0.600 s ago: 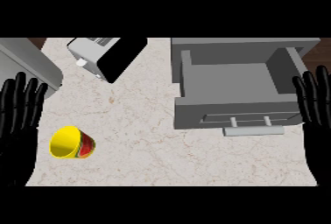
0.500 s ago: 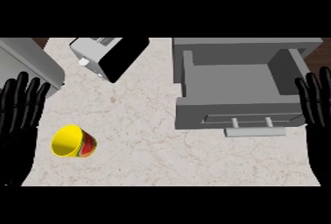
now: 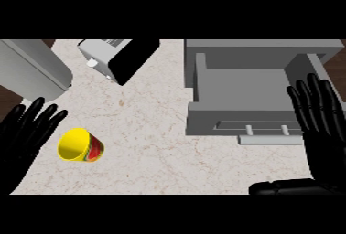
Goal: Pick up the cup, place it into the drawer and close the drawer
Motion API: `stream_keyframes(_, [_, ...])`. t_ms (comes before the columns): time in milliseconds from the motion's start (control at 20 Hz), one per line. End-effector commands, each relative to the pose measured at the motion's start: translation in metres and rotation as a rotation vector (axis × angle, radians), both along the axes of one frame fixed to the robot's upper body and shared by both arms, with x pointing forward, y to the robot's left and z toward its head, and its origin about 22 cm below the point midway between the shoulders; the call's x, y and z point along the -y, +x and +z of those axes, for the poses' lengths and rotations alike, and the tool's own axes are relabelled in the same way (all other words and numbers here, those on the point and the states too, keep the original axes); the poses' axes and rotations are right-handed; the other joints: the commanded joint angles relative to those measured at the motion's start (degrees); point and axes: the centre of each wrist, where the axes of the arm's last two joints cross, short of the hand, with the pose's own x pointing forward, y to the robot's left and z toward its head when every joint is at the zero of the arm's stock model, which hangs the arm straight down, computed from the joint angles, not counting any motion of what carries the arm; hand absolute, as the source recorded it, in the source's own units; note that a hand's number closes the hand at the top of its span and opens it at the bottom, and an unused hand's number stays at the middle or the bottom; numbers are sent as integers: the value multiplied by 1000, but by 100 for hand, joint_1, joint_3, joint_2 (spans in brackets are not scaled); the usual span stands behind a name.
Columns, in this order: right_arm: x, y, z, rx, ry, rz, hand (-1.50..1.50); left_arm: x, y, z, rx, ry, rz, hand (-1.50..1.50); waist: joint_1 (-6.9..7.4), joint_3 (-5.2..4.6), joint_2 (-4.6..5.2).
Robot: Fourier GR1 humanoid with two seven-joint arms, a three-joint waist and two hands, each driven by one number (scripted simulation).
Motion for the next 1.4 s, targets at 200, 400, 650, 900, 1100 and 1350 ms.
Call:
stream_keyframes(200, [-9,6,-5,-31,11,30,-150,-40,30,4,-39,-47,-93,-150,-21,10,-6])
stream_keyframes(400, [-2,18,6,-21,18,18,-150,-23,10,-10,-68,-40,-123,-150,2,10,-10])
stream_keyframes(650, [10,24,17,-21,28,24,-150,-30,32,-7,-71,-36,-81,-150,-15,11,-8])
stream_keyframes(900, [5,13,24,-31,32,23,-150,-38,20,-26,-101,-28,-84,-150,-6,10,-11])
stream_keyframes(1100, [6,10,5,-18,31,7,-150,-49,21,-17,-122,5,-41,-150,-11,11,-11])
stream_keyframes(1350, [5,26,13,-22,15,11,-150,-43,26,-38,-165,38,-21,-150,-9,10,-9])
